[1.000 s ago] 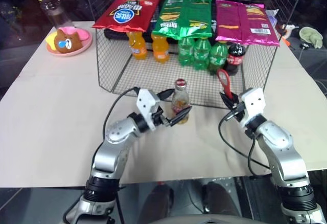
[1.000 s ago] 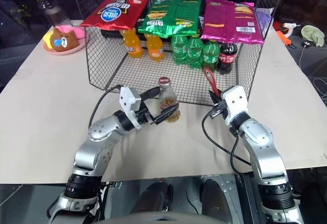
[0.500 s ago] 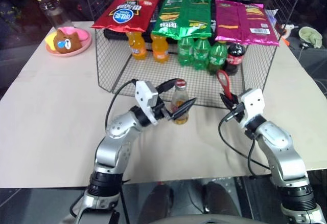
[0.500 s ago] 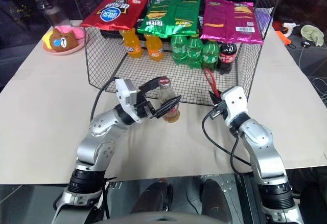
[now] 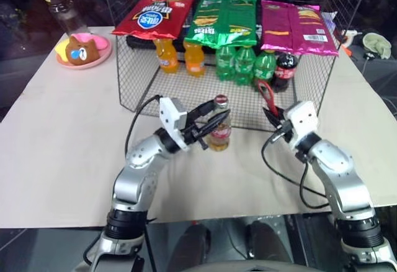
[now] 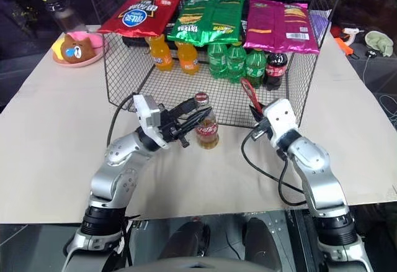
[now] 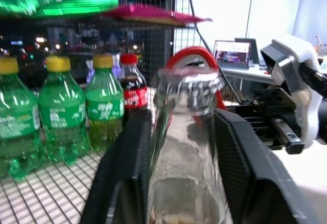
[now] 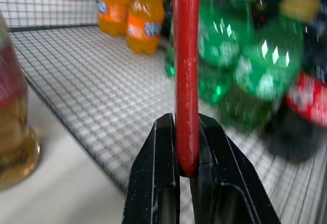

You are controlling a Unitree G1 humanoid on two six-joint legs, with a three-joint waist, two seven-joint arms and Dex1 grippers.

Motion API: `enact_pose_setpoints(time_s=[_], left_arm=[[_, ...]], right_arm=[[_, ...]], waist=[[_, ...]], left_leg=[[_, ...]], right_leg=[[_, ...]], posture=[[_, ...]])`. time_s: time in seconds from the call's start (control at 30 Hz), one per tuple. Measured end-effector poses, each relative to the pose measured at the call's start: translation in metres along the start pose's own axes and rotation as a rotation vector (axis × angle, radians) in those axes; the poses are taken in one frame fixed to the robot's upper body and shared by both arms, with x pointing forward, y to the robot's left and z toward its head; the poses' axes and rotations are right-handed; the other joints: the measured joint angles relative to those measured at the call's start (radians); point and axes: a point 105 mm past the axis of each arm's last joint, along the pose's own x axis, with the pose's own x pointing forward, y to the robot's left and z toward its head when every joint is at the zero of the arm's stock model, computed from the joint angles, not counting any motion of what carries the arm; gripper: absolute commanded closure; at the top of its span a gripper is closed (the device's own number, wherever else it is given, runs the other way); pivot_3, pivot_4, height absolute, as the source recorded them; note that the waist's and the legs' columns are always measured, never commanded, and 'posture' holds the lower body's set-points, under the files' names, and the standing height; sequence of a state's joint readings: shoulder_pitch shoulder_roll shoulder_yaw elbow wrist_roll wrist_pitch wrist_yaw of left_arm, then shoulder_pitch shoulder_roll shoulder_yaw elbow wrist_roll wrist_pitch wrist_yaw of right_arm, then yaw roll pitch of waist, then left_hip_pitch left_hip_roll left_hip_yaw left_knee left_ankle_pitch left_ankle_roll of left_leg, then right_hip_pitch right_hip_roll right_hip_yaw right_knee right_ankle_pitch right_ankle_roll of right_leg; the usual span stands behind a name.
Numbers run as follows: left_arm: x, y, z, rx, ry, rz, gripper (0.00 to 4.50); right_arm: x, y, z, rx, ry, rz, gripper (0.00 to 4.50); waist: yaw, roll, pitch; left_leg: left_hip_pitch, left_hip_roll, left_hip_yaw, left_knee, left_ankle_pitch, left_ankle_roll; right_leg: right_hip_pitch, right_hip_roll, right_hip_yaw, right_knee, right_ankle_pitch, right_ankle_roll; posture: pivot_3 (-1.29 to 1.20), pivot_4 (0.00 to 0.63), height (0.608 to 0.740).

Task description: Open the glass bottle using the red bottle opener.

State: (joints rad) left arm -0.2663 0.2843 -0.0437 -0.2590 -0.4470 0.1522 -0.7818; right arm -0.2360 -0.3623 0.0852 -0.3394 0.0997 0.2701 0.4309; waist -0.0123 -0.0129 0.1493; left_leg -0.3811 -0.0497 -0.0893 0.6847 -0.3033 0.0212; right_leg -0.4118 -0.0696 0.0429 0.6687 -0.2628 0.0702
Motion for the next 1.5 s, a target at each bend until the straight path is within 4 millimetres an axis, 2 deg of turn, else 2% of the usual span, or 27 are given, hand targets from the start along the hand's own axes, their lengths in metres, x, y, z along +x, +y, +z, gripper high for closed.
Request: enact_pose_setpoints(time_s=[0.27,0.43,0.77,0.93,1.0,1.17,1.5], left_arm=[[0.001,-0.001,0.0,0.018,0.004,-0.005,3.25],[0.001,-0.002,0.0,0.02,0.004,-0.009,3.25],[0.001,-0.002,0.0,0.03,0.004,-0.02,3.25],[0.001,0.0,-0.002,0.032,0.012,-0.02,3.25],[0.001,0.001,-0.002,0.031,0.012,-0.019,3.25],[0.0,0.002,-0.002,0.029,0.014,-0.014,3.25],[0.0,0.002,-0.002,0.027,0.013,-0.019,3.25]], right_arm=[[0.018,0.035,0.018,-0.24,-0.111,0.048,4.5],[0.018,0.035,0.016,-0.416,-0.172,0.013,4.5],[0.012,0.037,0.016,-0.599,-0.255,0.005,4.5],[0.025,0.034,0.013,-0.714,-0.301,-0.008,4.5],[0.032,0.036,0.013,-0.735,-0.323,-0.015,4.5],[0.036,0.039,0.009,-0.733,-0.355,-0.04,4.5],[0.035,0.045,0.004,-0.69,-0.392,-0.03,4.5]], waist=[[0.0,0.0,0.0],[0.0,0.0,0.0],[-0.001,0.0,0.0],[-0.002,0.0,-0.001],[-0.003,0.0,-0.001],[-0.004,0.0,-0.002],[-0.004,0.001,-0.002]], left_leg=[[0.0,0.0,0.0,0.0,0.0,0.0],[0.0,0.0,0.0,0.0,0.0,0.0],[0.0,0.0,0.0,0.0,0.0,0.0],[0.003,0.0,0.0,0.0,0.0,0.0],[0.003,0.0,0.0,0.0,0.0,0.0],[0.003,0.0,0.001,0.0,0.0,0.0],[0.004,0.0,0.001,0.0,0.0,0.0]], right_leg=[[0.0,0.0,0.0,0.0,0.0,0.0],[0.0,0.0,0.0,0.0,0.0,0.0],[0.0,0.0,0.0,0.0,0.0,0.0],[0.003,0.001,0.0,-0.001,0.0,0.0],[0.003,0.001,0.0,-0.001,0.0,0.0],[0.003,0.001,0.001,-0.001,0.0,0.0],[0.003,0.001,0.001,-0.001,0.0,0.0]], posture=[[0.0,0.15,0.74],[0.0,0.15,0.74],[0.0,0.15,0.74],[0.0,0.15,0.74],[0.0,0.15,0.74],[0.0,0.15,0.74],[0.0,0.15,0.74]])
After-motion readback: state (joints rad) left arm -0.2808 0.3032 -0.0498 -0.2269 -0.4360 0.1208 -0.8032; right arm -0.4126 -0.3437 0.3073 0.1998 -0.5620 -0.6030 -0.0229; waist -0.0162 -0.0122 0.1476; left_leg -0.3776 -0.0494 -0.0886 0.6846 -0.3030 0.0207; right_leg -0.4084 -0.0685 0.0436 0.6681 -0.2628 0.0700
